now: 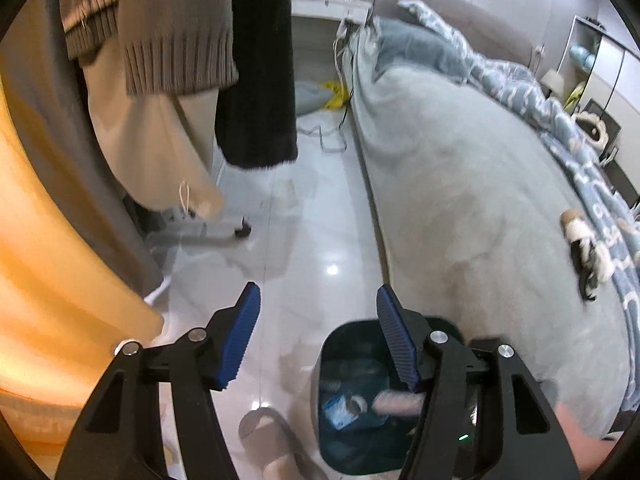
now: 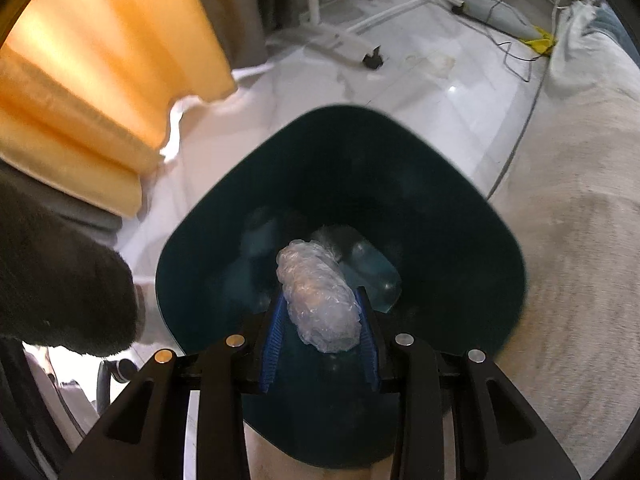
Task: Collect trash
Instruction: 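Open both tools to drop the bubble wrap and withdraw toward the bed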
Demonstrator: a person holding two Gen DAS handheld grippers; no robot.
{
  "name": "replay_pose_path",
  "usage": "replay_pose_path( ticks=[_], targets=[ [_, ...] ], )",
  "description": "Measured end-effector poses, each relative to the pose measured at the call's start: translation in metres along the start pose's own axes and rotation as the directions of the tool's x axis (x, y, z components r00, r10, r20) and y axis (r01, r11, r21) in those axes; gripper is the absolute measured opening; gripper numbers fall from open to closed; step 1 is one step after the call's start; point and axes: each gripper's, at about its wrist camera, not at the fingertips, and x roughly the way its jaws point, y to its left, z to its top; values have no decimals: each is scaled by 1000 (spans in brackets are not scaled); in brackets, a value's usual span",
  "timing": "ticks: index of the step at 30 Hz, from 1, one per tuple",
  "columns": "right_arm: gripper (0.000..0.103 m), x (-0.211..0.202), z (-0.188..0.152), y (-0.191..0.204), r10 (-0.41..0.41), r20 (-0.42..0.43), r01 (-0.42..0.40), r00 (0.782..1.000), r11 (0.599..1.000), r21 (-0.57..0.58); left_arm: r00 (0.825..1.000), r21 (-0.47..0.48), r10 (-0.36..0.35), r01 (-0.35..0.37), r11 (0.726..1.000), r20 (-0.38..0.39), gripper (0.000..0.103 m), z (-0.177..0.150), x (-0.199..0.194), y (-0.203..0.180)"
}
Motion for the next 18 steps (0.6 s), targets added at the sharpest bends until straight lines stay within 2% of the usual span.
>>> replay_pose_path(
  ticks=[6,12,14,18],
  targets=[
    [35,14,-4,9,-12,-51,10,999,999,-45,994,-31,-52,55,998,93,63,10,-22,2],
    [38,19,-6,10,-19,-69,15,997,999,-49,988,-40,-49,55,998,150,63,15,-38,4],
    [53,16,-5,9,-19,-56,17,998,999,-42,986,-45,-43,51,998,161,63,17,-40,3],
    [57,9,-6,7,-15,-31,14,999,999,-29,979,-38,-31,40,998,201,64,20,-51,-1]
  ],
)
